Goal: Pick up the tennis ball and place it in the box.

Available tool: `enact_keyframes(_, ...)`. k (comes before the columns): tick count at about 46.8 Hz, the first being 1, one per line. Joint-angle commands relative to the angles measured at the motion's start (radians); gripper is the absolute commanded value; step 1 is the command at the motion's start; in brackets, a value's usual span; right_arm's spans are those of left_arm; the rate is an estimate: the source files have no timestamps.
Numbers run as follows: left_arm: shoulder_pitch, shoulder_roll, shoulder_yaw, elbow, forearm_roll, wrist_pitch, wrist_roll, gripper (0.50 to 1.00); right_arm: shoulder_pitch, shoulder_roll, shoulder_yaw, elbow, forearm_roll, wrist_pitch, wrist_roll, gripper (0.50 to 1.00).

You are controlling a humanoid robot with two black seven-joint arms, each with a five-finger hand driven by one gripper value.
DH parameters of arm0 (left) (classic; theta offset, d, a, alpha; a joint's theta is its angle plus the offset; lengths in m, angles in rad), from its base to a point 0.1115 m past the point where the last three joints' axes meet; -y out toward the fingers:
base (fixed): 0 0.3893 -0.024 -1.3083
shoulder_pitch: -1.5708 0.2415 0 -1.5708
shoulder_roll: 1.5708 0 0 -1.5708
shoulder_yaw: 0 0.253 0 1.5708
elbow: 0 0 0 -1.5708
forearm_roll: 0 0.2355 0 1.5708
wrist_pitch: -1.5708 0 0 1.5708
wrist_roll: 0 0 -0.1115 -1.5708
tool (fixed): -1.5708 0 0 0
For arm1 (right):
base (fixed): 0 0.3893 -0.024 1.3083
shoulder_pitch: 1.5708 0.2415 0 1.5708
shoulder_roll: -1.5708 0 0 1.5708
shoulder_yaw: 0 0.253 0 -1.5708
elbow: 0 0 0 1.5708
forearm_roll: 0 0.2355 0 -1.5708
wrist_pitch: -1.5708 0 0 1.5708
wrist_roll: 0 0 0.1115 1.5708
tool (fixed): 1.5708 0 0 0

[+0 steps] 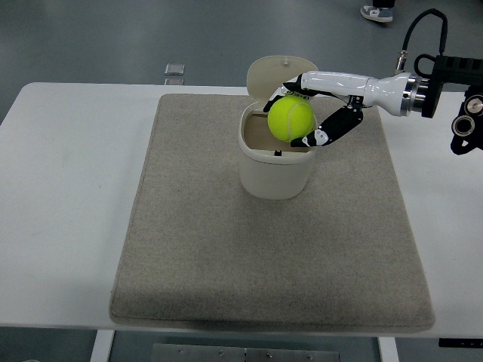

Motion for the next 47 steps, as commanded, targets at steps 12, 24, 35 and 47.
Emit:
enact_keyframes(12, 0.0, 0.0, 0.0, 0.0, 0.0, 0.0, 0.0, 0.996, -0.006, -0.001, -0.002, -0.001, -0.002, 0.0, -0.004, 0.758)
enact_keyframes(24, 0.0, 0.0, 0.0, 0.0, 0.0, 0.0, 0.0, 0.996, -0.008, -0.001, -0.002, -0.003, 0.0, 0.002, -0.004, 0.866)
enact_keyframes(35, 0.0, 0.0, 0.0, 0.0, 0.0, 0.0, 0.001, 0.996, -0.009, -0.001, -0.004, -0.003, 0.0, 0.002, -0.003, 0.887)
enact_keyframes(47, 0.0, 0.0, 0.0, 0.0, 0.0, 0.0, 0.0, 0.996, -0.006, -0.015, -0.002, 0.006, 0.011, 0.018, -0.001, 0.889)
